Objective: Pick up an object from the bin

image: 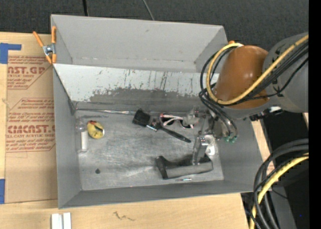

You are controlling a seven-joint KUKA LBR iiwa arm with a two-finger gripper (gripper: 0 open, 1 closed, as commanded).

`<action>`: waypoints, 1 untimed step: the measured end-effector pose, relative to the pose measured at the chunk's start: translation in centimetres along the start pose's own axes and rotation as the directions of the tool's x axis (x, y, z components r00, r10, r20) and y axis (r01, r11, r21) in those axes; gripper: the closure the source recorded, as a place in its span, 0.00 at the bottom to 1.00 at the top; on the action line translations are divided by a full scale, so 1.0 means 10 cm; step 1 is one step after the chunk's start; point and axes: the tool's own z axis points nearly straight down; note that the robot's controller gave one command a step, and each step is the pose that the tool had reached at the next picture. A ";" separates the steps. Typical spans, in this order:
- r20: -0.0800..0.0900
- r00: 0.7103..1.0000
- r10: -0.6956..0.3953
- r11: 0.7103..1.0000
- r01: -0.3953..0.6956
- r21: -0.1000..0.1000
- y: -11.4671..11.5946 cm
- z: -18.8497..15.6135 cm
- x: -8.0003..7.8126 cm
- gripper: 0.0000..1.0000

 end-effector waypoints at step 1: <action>-0.009 1.000 -0.017 1.000 0.017 -0.002 -0.02 0.41 0.07 0.00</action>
Offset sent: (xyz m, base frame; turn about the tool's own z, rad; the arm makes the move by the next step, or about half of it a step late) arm -0.0249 -0.0110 -0.0827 -0.0460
